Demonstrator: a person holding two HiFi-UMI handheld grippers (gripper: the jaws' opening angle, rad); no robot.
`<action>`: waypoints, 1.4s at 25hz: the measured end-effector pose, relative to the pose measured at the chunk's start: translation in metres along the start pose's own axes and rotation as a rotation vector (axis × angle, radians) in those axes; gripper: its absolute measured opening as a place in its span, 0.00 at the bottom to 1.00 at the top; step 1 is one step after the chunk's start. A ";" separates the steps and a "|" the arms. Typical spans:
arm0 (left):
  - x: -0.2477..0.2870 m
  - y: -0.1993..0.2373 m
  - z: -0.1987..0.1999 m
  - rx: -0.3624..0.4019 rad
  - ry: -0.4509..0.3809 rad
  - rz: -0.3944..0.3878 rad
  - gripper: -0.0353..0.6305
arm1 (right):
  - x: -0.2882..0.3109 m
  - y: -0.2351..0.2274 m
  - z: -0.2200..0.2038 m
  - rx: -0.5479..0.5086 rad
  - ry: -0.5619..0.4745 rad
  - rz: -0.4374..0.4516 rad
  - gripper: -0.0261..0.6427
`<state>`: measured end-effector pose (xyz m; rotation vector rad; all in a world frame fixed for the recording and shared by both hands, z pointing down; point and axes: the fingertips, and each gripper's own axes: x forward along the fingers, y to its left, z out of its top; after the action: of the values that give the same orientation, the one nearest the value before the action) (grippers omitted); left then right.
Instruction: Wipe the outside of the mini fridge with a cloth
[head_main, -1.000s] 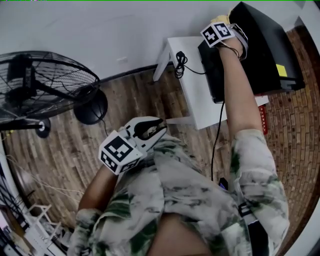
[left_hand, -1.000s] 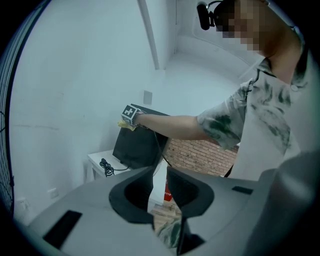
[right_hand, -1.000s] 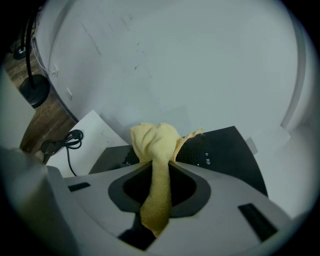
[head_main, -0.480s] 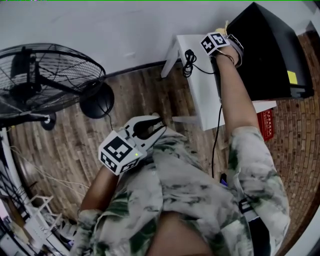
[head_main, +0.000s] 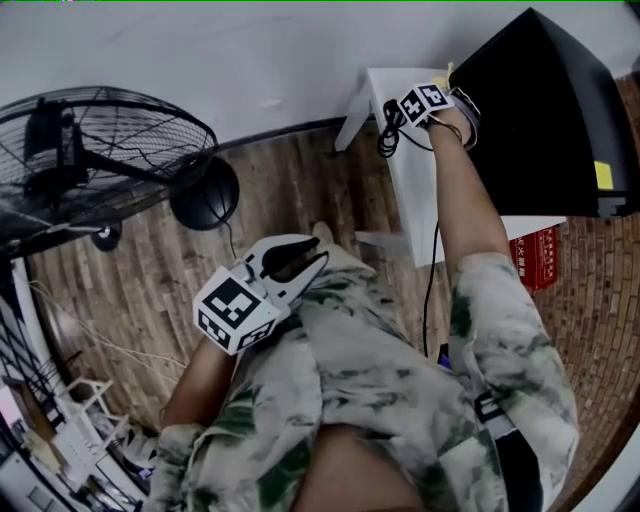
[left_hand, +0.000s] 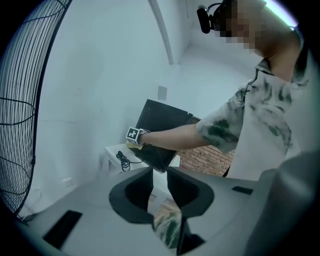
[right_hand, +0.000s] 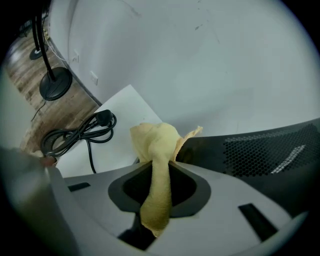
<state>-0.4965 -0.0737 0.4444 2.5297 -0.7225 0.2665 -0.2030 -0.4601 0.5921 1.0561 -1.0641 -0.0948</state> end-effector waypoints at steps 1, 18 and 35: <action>0.000 0.002 0.001 -0.003 0.003 0.004 0.19 | 0.004 0.005 0.001 -0.003 -0.001 0.012 0.18; -0.001 -0.007 -0.004 -0.007 0.029 0.003 0.19 | 0.003 0.078 -0.011 0.134 -0.140 0.209 0.18; -0.043 -0.054 -0.029 0.083 0.026 -0.108 0.19 | -0.137 0.164 -0.106 0.543 -0.415 0.473 0.18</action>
<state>-0.5046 0.0004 0.4343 2.6288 -0.5729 0.2974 -0.2612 -0.2301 0.6152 1.2630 -1.7545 0.3933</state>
